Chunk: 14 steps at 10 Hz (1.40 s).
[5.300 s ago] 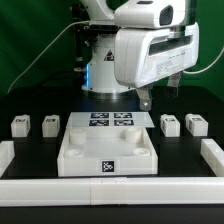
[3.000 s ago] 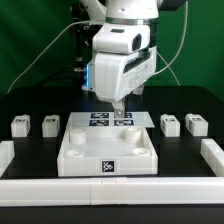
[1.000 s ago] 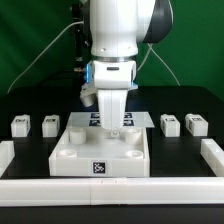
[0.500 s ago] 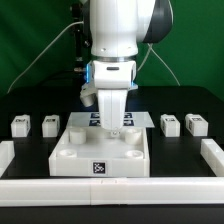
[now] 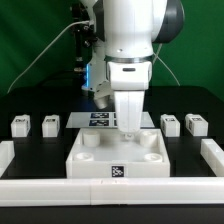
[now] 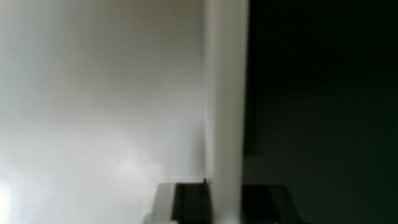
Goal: Assemble one leg
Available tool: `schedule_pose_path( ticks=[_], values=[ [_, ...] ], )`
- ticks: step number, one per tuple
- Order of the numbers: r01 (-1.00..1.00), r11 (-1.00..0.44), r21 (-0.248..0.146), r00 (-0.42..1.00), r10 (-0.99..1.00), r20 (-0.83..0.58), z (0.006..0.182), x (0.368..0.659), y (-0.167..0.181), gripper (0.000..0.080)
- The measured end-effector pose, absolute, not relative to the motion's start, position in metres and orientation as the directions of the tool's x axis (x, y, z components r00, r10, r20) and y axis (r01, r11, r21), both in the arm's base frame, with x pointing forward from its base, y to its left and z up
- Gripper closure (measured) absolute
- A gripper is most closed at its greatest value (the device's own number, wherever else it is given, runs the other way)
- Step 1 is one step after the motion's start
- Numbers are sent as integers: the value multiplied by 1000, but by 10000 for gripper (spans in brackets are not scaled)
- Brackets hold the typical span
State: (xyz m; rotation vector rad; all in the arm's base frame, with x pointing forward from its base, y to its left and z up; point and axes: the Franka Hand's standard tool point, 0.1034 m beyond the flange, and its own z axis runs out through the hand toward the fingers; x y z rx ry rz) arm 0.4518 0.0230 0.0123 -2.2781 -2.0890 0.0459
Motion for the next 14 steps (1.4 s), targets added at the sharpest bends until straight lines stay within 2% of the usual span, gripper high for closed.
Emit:
schedule_pose_path(
  ticks=[2, 7, 10, 14],
  values=[
    [995, -78, -56, 79, 997, 18, 12, 459, 36, 736],
    [995, -82, -55, 83, 996, 18, 12, 459, 34, 736],
    [999, -32, -37, 32, 999, 19, 12, 472, 65, 736],
    [1000, -12, -25, 13, 1000, 25, 12, 486, 81, 736]
  ],
)
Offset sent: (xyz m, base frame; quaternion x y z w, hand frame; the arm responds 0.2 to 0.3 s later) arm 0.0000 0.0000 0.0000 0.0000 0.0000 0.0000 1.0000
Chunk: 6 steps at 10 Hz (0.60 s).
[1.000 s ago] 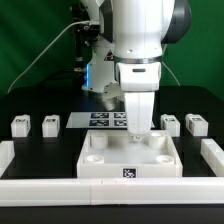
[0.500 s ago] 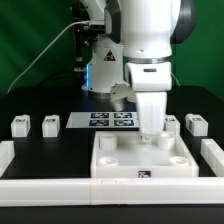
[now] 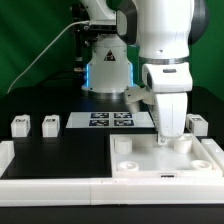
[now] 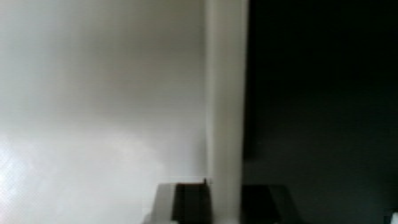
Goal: Assemble one leg
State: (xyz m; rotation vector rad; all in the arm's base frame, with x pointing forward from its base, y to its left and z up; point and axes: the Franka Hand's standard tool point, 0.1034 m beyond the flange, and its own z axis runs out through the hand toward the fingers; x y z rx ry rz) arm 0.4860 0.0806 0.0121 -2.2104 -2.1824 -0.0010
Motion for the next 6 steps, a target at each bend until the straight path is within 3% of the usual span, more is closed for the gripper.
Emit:
schedule_pose_path(
  ticks=[6],
  values=[
    [999, -34, -9, 34, 999, 33, 12, 497, 85, 736]
  ],
)
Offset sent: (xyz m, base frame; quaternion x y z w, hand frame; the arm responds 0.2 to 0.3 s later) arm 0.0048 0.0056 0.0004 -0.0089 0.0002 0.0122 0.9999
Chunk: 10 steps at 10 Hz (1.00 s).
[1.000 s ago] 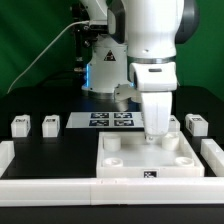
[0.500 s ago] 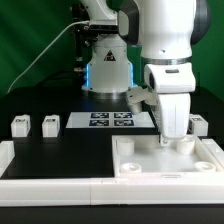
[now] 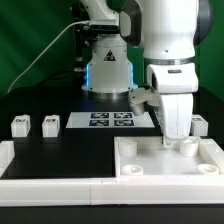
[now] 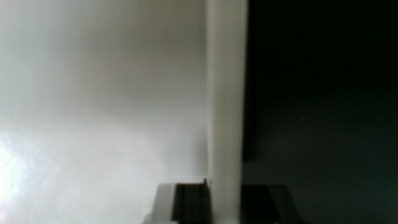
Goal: Assemble one leg
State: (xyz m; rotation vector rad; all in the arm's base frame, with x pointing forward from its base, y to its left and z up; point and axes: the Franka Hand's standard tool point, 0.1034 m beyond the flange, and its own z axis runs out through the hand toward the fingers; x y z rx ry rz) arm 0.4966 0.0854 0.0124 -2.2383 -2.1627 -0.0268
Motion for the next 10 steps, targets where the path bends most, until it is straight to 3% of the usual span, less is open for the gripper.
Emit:
schedule_pose_path(
  ticks=[1, 3, 4, 5, 10],
  values=[
    [999, -44, -9, 44, 999, 32, 12, 497, 85, 639],
    [999, -46, -9, 46, 998, 32, 12, 497, 85, 355],
    [999, -49, -9, 49, 998, 32, 13, 497, 85, 355],
    [998, -55, -5, 55, 998, 32, 14, 498, 85, 204],
    [994, -111, 7, 111, 993, 34, 23, 496, 84, 153]
  ],
)
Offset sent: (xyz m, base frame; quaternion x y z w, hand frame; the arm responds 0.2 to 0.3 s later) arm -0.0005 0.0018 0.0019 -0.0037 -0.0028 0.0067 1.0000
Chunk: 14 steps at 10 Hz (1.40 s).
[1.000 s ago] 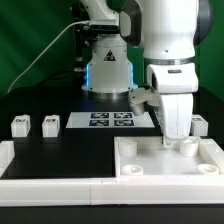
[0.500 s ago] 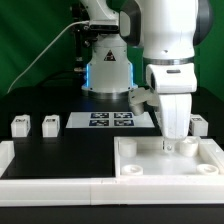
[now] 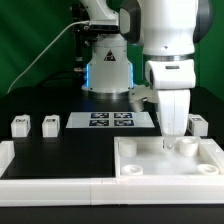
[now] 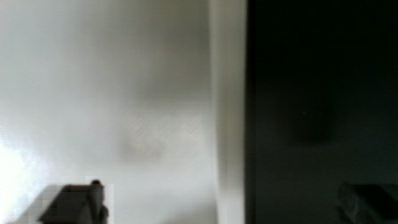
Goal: Assemble one leg
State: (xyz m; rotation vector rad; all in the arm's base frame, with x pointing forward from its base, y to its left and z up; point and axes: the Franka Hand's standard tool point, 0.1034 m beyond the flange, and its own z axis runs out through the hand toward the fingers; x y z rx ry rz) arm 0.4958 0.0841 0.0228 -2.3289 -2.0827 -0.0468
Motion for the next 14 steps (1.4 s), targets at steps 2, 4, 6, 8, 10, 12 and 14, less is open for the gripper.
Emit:
schedule_pose_path(
  ticks=[2, 4, 6, 8, 10, 12, 14],
  values=[
    [980, -196, 30, 195, 980, 39, 38, 484, 89, 151],
    [964, -264, 41, 263, 964, 33, 62, 478, 95, 151],
    [955, -293, 35, 293, 956, 25, 68, 475, 93, 151],
    [955, -296, 32, 296, 955, 25, 67, 475, 93, 151],
    [871, -490, 21, 489, 871, 35, 67, 475, 94, 151],
    [703, -711, 3, 711, 702, 49, 64, 469, 95, 151],
    [501, -865, -25, 865, 499, 46, 58, 456, 104, 151]
  ],
)
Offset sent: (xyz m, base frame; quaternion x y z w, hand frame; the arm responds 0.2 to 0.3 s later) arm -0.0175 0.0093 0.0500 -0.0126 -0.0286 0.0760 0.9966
